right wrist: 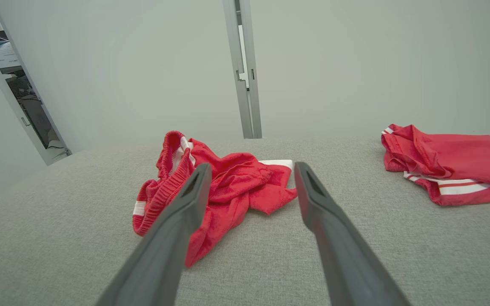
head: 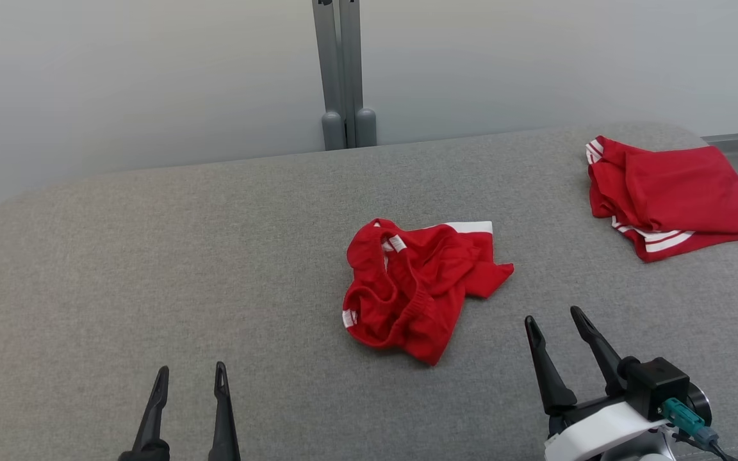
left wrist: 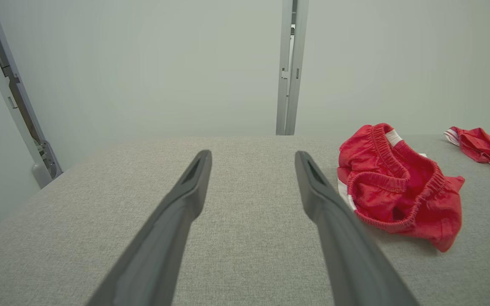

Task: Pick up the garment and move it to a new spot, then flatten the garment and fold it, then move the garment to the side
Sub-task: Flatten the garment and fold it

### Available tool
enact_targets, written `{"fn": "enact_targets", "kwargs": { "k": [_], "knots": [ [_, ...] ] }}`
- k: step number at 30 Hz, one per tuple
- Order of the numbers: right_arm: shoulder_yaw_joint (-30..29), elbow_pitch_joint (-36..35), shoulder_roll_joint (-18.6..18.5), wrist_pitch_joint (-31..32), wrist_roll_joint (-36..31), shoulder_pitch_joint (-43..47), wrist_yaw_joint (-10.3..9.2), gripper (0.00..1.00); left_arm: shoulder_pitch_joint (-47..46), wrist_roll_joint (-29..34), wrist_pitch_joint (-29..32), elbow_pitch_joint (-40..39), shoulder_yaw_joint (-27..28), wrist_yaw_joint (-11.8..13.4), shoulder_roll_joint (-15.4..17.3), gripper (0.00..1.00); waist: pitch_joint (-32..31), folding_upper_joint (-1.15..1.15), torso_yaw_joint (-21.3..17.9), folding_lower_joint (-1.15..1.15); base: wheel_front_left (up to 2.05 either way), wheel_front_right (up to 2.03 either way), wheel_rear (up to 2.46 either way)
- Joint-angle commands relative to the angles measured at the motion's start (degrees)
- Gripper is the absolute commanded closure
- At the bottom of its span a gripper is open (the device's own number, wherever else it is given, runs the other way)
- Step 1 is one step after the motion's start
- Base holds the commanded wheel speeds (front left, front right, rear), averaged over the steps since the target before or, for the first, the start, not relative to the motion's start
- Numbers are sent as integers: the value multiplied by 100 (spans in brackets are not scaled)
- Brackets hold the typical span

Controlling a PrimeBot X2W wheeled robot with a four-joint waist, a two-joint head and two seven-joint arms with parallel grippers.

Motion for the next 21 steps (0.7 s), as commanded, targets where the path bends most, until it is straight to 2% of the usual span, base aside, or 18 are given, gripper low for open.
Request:
{"fn": "enact_targets", "kwargs": {
  "k": [1,21],
  "knots": [
    [3,11,0,-2,4,0,-10,0,-54,29,1,7,24,32,3,0,-6,0,1,0,0,0,0],
    [-30,59,41,-2,5,20,-10,0,-49,96,1,68,-25,47,3,0,-85,0,4,0,0,0,0]
  ]
}}
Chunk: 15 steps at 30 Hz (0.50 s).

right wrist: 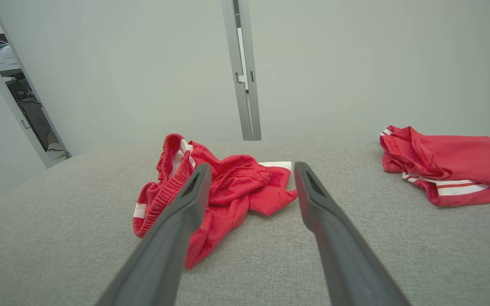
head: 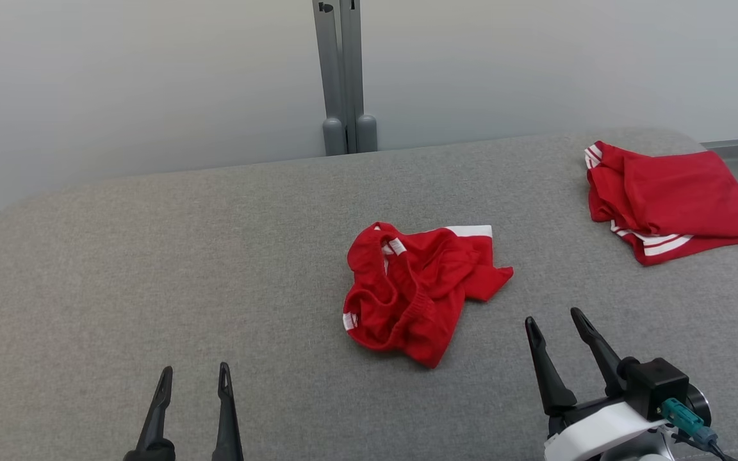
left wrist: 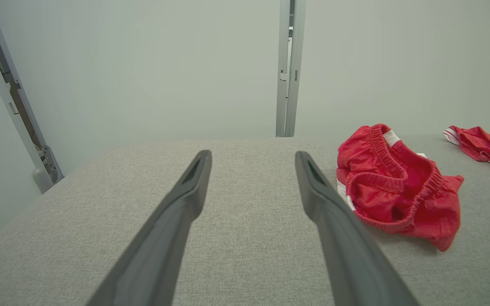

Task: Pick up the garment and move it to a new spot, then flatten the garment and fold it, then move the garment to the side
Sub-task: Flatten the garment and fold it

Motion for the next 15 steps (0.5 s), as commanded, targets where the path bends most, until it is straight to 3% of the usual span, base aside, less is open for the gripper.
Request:
{"fn": "enact_targets", "kwargs": {
  "k": [1,15],
  "knots": [
    [0,5,7,-2,5,36,-10,0,-15,23,1,18,10,25,3,0,-14,0,1,0,0,0,0],
    [-5,14,8,-2,36,98,-10,0,40,102,1,28,-29,42,2,0,-25,0,57,0,0,0,0]
  ]
}}
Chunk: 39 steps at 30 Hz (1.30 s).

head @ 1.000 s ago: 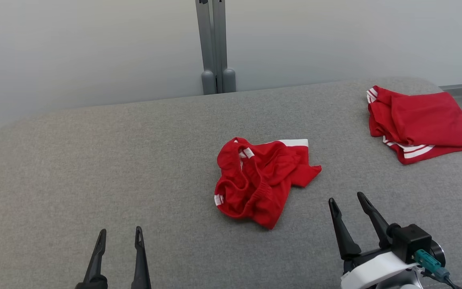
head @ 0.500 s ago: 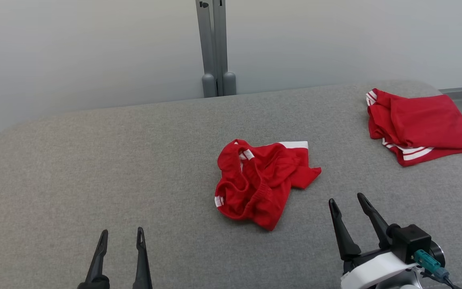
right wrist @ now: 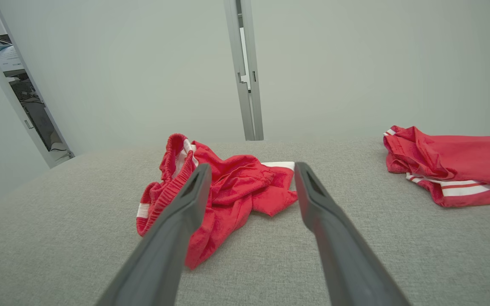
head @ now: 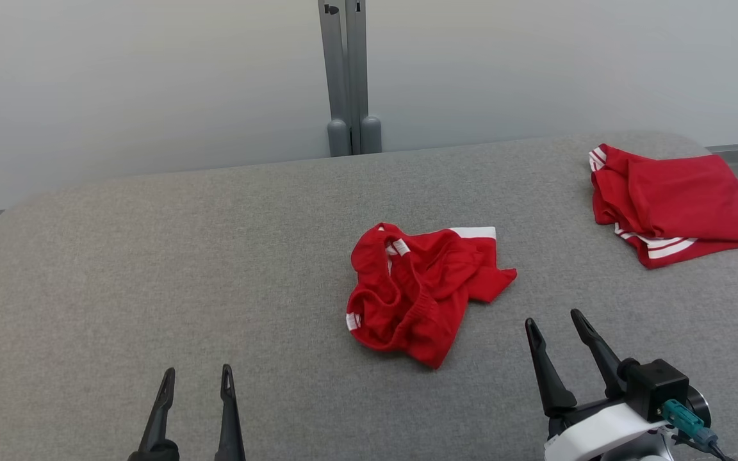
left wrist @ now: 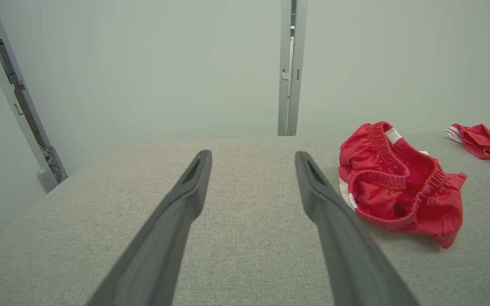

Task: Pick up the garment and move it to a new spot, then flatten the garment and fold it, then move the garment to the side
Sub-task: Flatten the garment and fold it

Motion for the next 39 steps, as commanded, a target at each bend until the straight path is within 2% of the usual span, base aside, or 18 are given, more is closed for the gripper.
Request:
{"fn": "enact_targets", "kwargs": {
  "k": [1,16,20,24,32,39],
  "knots": [
    [-6,8,4,-2,15,79,-10,0,32,53,1,3,2,27,2,0,3,0,4,0,0,0,0],
    [-3,16,2,-2,-4,60,-10,0,-35,132,1,84,-57,-54,2,0,88,0,15,0,0,0,0],
    [-5,10,-15,-2,-9,-4,-10,0,-228,106,1,144,-205,-180,2,0,185,0,-1,0,0,0,0],
    [23,11,-46,-2,-27,-95,-10,0,-537,-32,1,229,-454,-409,3,0,323,0,-37,0,0,0,0],
    [46,-70,-122,-2,-72,-305,-10,0,-1571,-516,5,568,-1361,-874,8,0,830,0,-176,0,0,0,0],
    [76,-133,-146,-2,-119,-708,-10,0,-2905,-853,457,922,-2515,-1157,14,0,1626,0,-300,0,0,0,0]
  ]
}}
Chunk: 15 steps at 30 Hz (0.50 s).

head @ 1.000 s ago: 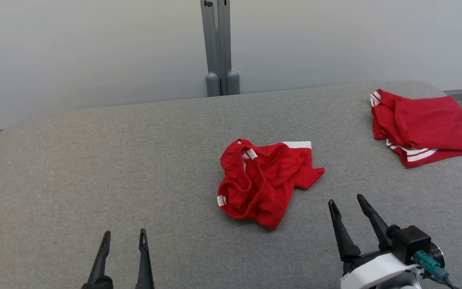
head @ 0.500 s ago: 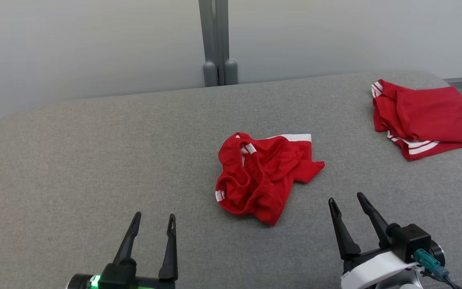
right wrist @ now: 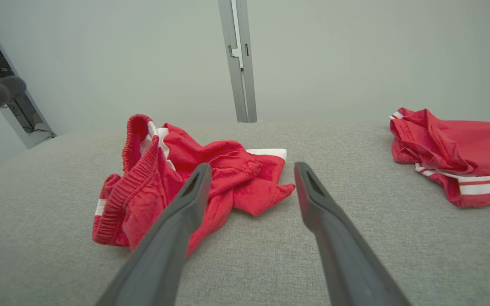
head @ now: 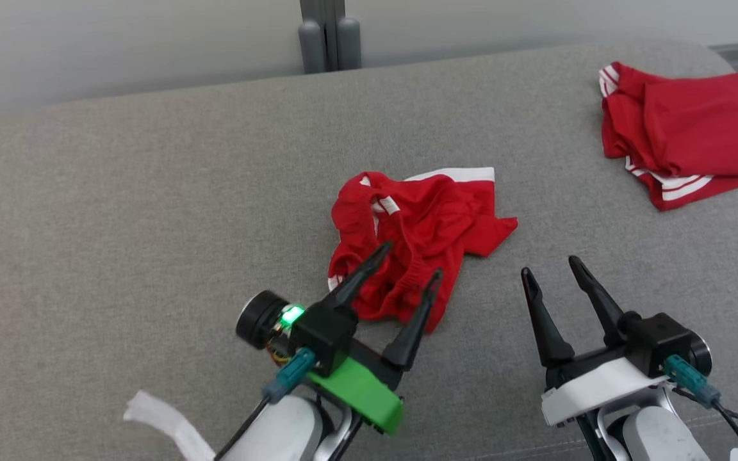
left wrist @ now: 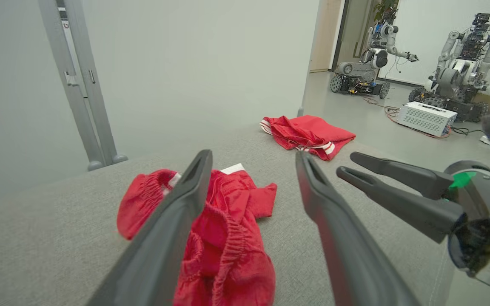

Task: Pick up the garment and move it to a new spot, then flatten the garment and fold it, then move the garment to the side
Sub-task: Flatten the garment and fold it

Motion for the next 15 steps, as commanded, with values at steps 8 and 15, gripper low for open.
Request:
{"fn": "enact_targets", "kwargs": {
  "k": [8,15],
  "knots": [
    [32,-30,31,-2,-58,-411,-10,0,-1238,-276,712,582,-524,387,28,0,910,0,-318,0,0,0,0],
    [-53,-42,52,-2,-62,-465,-10,0,-1612,-418,1110,1029,-547,922,41,0,962,0,-380,0,0,0,0]
  ]
}}
